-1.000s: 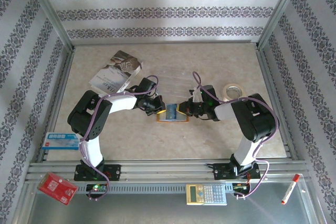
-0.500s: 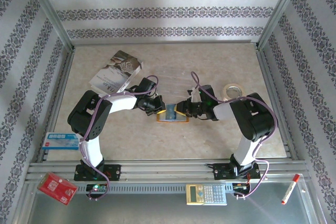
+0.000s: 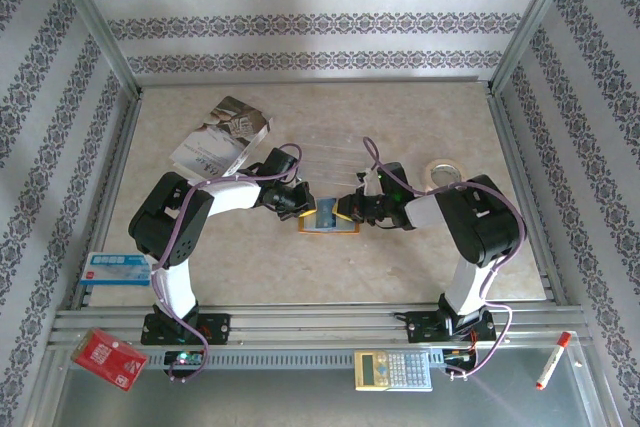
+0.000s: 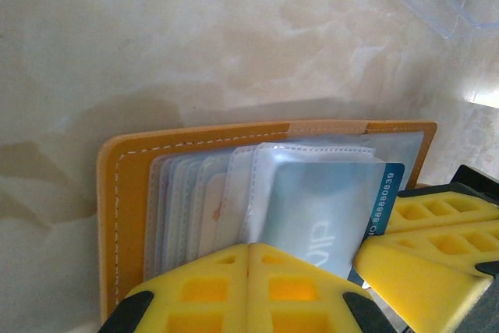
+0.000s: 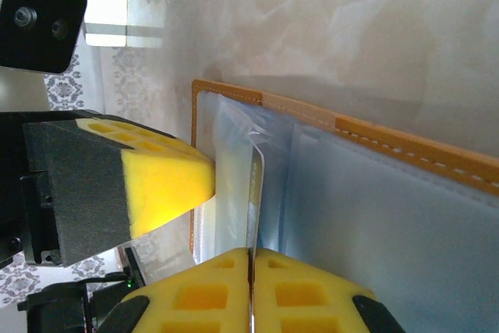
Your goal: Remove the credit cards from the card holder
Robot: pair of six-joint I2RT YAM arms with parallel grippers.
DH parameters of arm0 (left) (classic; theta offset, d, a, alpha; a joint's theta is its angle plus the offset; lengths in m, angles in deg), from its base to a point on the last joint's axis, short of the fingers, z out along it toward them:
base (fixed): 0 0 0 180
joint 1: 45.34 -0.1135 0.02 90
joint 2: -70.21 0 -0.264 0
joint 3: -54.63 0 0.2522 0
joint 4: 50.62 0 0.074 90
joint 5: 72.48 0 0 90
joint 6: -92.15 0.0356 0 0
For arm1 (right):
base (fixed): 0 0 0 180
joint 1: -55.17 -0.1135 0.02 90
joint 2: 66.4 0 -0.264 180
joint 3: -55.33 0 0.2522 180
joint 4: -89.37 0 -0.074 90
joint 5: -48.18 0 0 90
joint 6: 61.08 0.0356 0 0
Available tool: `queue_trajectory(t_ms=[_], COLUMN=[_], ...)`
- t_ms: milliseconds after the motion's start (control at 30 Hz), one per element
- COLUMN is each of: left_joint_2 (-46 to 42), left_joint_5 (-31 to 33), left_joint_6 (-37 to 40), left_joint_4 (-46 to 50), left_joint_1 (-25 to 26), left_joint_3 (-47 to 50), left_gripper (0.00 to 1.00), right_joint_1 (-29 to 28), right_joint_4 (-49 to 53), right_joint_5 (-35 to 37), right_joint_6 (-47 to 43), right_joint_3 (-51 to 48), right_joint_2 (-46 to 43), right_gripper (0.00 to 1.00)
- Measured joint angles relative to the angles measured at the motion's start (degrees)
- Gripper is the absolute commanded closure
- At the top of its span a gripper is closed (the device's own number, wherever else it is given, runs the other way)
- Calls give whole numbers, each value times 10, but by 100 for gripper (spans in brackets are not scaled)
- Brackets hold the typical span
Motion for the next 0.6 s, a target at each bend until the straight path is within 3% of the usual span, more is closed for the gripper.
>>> queue_trajectory(t_ms=[433,600], left_joint_2=[0,-1], left_joint_5=[0,0], left_joint_6=[0,0], left_joint_4=[0,6], left_joint_1=[0,0], left_joint_3=[0,-7], left_gripper=[95,87], right_joint_1=[43,50], right_joint_4=[34,96], right_joint_5=[-6,18], right_joint_6=[-36,-79], right_joint_3=[-33,-34], right_joint_2=[-59,-135], right_gripper=[94,96])
